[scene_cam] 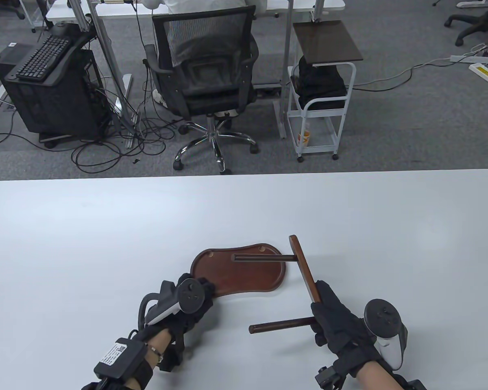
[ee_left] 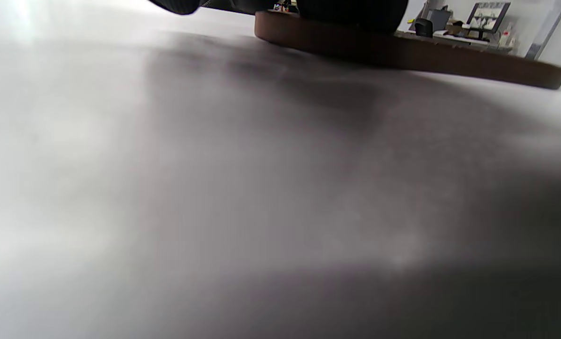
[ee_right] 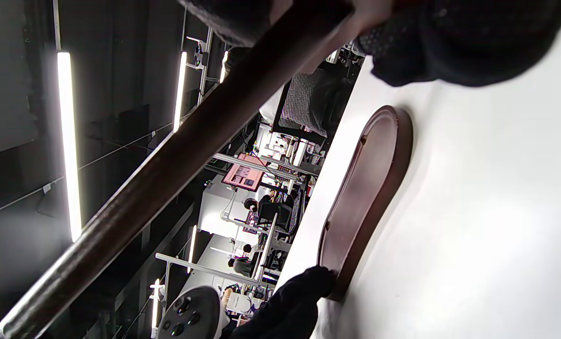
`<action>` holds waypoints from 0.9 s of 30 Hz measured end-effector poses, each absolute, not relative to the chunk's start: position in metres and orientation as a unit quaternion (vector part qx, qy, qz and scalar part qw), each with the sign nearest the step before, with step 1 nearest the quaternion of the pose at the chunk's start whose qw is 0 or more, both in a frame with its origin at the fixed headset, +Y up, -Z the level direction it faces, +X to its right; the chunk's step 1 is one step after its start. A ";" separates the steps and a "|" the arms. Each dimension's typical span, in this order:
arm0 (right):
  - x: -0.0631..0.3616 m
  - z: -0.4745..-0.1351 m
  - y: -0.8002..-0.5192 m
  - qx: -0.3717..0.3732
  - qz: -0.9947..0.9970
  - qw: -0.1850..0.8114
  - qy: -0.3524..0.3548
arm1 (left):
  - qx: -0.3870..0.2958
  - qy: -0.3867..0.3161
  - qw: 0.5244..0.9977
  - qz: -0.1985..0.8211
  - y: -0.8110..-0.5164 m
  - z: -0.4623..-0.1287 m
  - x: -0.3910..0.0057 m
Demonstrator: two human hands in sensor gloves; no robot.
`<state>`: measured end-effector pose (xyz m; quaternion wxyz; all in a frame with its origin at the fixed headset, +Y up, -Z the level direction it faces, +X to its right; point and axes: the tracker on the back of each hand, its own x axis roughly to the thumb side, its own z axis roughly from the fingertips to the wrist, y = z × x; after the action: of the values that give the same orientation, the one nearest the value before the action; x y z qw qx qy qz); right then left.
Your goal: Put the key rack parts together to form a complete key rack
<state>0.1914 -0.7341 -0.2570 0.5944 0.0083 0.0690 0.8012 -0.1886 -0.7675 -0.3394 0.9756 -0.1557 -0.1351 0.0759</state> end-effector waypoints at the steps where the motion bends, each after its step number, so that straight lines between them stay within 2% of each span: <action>1: 0.191 -0.257 -0.734 0.008 0.801 0.594 0.070 | -0.158 -0.134 0.974 0.089 -0.768 -0.336 -0.192; 11: 0.191 -0.257 -0.735 0.006 0.802 0.593 0.073 | -0.160 -0.143 0.967 0.141 -0.767 -0.315 -0.215; 21: 0.192 -0.257 -0.735 0.005 0.802 0.593 0.076 | -0.199 -0.140 0.943 0.225 -0.771 -0.302 -0.239; 27: 0.192 -0.257 -0.735 0.004 0.801 0.593 0.079 | -0.218 -0.151 0.933 0.243 -0.768 -0.295 -0.242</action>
<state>0.1915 -0.7352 -0.2568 0.5932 0.0036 0.0786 0.8012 -0.2423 -0.7684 -0.2948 0.9332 -0.2177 -0.1507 0.2430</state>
